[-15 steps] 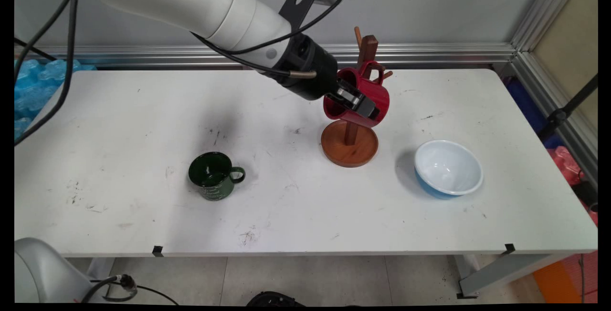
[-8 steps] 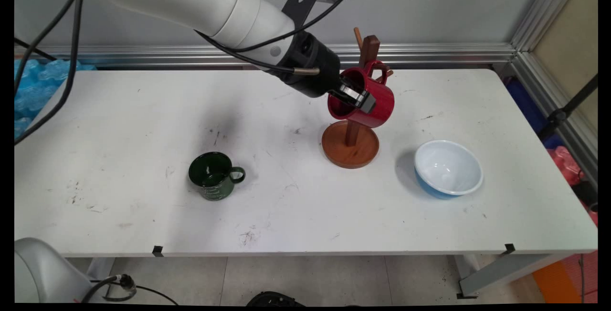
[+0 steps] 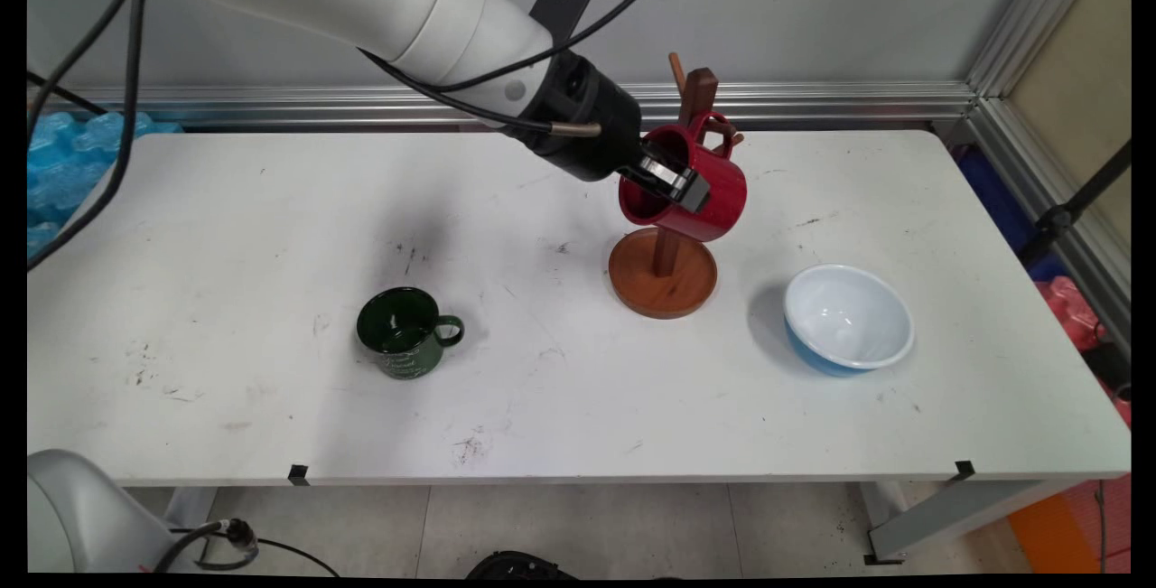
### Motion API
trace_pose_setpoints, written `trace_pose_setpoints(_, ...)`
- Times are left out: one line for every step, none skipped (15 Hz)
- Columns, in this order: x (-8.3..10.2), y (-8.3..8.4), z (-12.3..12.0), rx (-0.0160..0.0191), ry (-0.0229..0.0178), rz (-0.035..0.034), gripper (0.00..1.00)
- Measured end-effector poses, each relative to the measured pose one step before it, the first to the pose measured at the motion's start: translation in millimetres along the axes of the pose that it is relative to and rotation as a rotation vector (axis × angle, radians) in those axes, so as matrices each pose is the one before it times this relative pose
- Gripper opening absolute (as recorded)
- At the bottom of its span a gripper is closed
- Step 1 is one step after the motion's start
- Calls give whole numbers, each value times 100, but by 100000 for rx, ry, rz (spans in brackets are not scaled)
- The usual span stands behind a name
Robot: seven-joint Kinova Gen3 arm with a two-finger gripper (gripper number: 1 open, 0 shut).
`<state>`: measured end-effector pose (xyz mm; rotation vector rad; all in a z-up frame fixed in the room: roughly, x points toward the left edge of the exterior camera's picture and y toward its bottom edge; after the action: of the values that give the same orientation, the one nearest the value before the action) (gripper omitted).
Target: Place the picked object on the table
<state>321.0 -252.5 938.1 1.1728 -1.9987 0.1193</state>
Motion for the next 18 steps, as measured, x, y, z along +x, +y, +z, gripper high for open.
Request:
trace_pose_setpoints(-12, 201, -260, -622, -181, 158, 0)
trace_pose_setpoints(-8, 213, -239, -640, -121, 161, 0)
trace_pose_setpoints(-17, 275, -272, -787, -194, 143, 0)
trace_pose_setpoints(-19, 342, -294, -921, -147, 132, 0)
trace_pose_setpoints(-17, 284, -202, -762, -119, 113, 0)
trace_pose_setpoints(-17, 384, -245, -1028, -129, 103, 0)
trace_pose_setpoints(-19, 434, -232, -1051, -144, 79, 0)
trace_pose_setpoints(-8, 389, -183, -961, -78, 56, 0)
trace_pose_setpoints(-5, 476, -183, -1179, -88, -4, 0)
trace_pose_setpoints(-1, 493, -168, -1157, -78, 25, 0)
trace_pose_setpoints(-11, 486, -156, -1166, -76, -52, 0)
trace_pose_setpoints(-22, 404, -130, -961, -62, -61, 0)
trace_pose_setpoints(-17, 251, -87, -589, -65, -59, 0)
trace_pose_setpoints(-39, 367, -106, -857, -167, -9, 0)
trace_pose_setpoints(-74, 353, -153, -782, -191, -13, 0)
trace_pose_setpoints(-80, 313, -137, -672, -264, 16, 0)
trace_pose_setpoints(-97, 204, -141, -318, -373, 128, 0)
trace_pose_setpoints(-158, 103, -210, 247, -761, 144, 0)
